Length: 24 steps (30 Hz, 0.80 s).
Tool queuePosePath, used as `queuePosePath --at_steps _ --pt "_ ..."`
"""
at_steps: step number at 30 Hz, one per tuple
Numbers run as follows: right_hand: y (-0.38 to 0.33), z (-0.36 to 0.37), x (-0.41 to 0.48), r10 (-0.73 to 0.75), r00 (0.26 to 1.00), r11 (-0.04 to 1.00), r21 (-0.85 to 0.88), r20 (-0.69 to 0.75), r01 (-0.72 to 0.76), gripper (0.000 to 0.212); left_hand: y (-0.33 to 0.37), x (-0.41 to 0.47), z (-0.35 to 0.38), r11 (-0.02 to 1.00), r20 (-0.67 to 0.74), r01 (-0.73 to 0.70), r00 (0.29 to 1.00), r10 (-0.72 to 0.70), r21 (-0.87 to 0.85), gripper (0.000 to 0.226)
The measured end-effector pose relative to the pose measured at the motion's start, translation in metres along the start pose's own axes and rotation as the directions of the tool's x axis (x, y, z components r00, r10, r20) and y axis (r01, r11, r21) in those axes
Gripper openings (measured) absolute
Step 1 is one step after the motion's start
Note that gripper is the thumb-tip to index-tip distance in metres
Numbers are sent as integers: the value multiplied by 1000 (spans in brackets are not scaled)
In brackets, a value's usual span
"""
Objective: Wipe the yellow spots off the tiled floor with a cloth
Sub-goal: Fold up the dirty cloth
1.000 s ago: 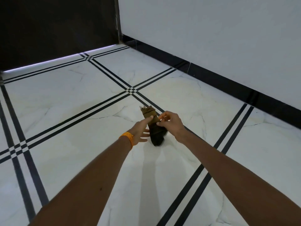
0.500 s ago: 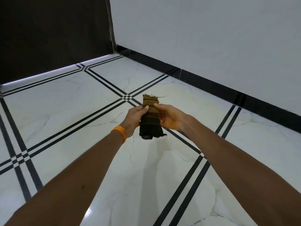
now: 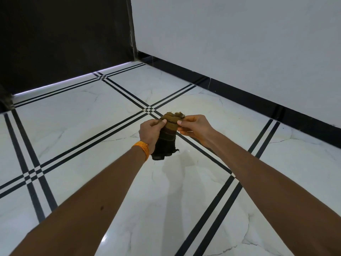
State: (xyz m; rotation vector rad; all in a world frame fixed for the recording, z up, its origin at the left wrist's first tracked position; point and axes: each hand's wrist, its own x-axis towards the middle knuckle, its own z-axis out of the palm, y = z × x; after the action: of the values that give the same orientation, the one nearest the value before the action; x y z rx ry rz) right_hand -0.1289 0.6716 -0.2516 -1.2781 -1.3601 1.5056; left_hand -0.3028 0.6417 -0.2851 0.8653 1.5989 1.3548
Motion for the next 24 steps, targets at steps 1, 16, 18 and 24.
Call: queuePosePath --at_steps 1,16,18,24 --pt "1 1 2 -58 996 989 -139 -67 48 21 1 -1 1 999 -8 -7 1000 7 44 26" --pt "-38 -12 -1 -340 922 569 -741 183 356 13 29 -6 18 804 411 -456 863 294 383 18" --pt "-41 -15 0 -394 899 502 -774 192 386 11 26 -6 18 811 435 -436 864 255 390 16" --pt "-31 -30 0 -335 936 581 -759 105 293 13 31 -7 15 801 302 -453 886 353 392 28"
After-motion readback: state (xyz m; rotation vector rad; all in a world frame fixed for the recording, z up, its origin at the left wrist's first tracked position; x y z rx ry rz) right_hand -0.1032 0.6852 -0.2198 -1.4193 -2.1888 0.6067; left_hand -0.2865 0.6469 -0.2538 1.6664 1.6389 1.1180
